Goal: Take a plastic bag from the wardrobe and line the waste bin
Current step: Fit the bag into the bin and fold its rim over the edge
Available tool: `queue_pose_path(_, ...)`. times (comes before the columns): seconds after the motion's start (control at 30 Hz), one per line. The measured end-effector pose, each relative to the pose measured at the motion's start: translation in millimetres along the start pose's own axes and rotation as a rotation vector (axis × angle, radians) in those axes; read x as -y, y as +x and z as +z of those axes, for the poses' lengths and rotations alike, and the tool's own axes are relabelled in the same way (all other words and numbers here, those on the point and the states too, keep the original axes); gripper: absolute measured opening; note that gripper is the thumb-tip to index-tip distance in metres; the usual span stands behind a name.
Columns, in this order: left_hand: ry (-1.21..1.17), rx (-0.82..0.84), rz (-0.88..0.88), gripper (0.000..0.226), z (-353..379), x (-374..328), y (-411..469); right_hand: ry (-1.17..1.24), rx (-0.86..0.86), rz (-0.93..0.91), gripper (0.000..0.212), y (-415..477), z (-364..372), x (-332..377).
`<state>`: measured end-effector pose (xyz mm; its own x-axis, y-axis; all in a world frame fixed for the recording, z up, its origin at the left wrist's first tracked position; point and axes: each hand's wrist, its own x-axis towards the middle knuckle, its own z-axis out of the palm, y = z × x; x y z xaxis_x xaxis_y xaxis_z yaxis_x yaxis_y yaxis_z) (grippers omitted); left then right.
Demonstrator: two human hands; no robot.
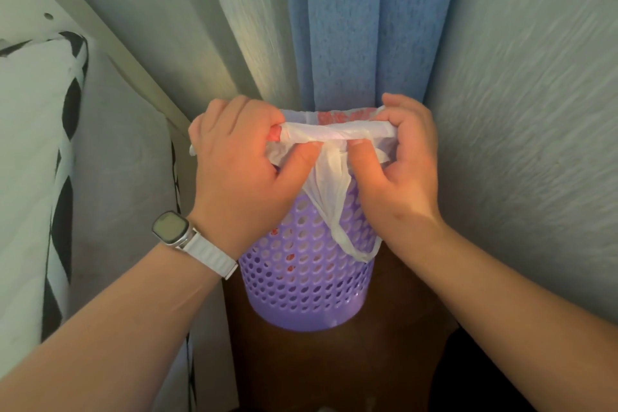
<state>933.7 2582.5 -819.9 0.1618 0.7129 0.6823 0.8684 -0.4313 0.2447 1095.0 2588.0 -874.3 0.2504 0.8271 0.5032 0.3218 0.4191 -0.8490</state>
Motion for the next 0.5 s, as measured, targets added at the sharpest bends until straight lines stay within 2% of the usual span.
queue_pose_path(0.17, -0.011, -0.02, -0.06, 0.032, -2.0, -8.5, 0.5, -0.031, -0.064, -0.065, 0.027, 5.1, 1.6, 2.7)
queue_pose_path(0.3, 0.077, 0.038, 0.015, 0.036, -6.0, -16.6, -1.6, -0.075, -0.075, -0.086, 0.031, 4.3, 2.8, 7.1)
queue_pose_path(0.5, 0.037, 0.071, 0.064, 0.026, -7.6, -20.2, 0.4, -0.159, -0.066, -0.12, 0.033, 2.8, 8.8, 16.5)
